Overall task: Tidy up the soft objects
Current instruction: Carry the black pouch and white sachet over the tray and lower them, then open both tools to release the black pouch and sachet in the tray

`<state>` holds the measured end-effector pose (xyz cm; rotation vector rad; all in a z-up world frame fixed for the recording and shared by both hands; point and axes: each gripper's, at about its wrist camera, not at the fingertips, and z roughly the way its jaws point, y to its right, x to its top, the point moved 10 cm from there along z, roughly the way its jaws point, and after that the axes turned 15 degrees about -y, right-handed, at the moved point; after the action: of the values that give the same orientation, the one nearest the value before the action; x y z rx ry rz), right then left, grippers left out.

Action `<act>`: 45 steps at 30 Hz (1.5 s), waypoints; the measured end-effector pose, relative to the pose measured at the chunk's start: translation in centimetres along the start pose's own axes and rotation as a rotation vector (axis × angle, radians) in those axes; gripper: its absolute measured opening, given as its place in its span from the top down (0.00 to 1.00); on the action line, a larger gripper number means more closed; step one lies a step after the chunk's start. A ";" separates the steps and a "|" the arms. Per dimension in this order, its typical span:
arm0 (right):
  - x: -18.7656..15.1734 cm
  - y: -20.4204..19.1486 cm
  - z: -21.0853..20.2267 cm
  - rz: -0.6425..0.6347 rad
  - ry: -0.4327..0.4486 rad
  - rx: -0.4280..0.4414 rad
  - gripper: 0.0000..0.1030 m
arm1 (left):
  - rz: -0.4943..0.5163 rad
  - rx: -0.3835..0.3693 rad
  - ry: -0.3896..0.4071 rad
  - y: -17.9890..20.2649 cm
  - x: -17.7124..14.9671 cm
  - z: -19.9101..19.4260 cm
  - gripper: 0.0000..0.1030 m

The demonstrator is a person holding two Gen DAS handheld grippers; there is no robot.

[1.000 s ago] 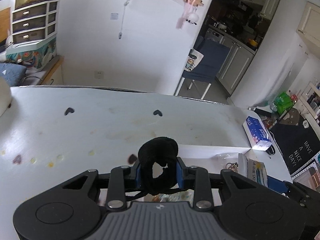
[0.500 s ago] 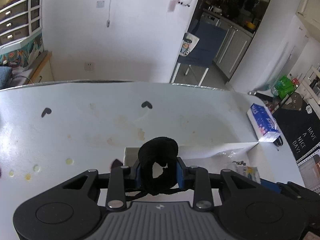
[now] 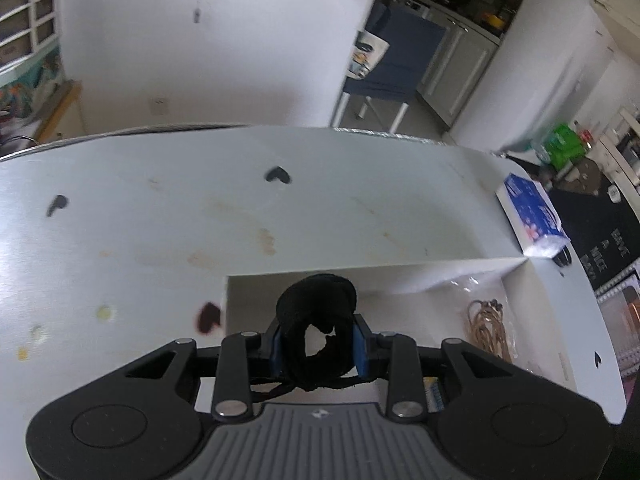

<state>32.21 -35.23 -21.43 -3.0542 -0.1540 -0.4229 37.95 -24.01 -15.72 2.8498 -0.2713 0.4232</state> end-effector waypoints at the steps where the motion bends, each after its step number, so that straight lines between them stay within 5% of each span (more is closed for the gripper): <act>1: -0.1 -0.2 0.0 0.002 -0.001 0.006 0.22 | 0.004 -0.007 -0.008 0.2 0.0 0.3 0.67; 5: -0.4 0.0 -0.3 0.023 0.003 0.007 0.18 | -0.009 -0.017 -0.037 0.1 0.1 1.8 0.65; 8: -0.4 0.4 -0.6 0.041 0.013 -0.007 0.07 | -0.040 -0.009 -0.042 -0.5 0.1 2.3 0.52; 15: 0.1 1.2 -2.5 0.065 0.056 0.018 0.07 | -0.046 -0.012 -0.020 -0.7 -0.1 1.0 0.33; 31: -1.3 1.1 -6.6 0.090 0.127 0.029 0.07 | -0.022 -0.032 0.032 0.1 -1.9 -3.1 0.31; 45: -3.4 -2.5 -12.2 0.136 0.265 0.005 0.07 | 0.033 -0.027 0.113 -2.8 -5.8 -9.4 0.24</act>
<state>25.42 -33.93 -10.50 -2.9426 0.0644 -0.8057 30.61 -17.92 -9.36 2.7861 -0.3006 0.5806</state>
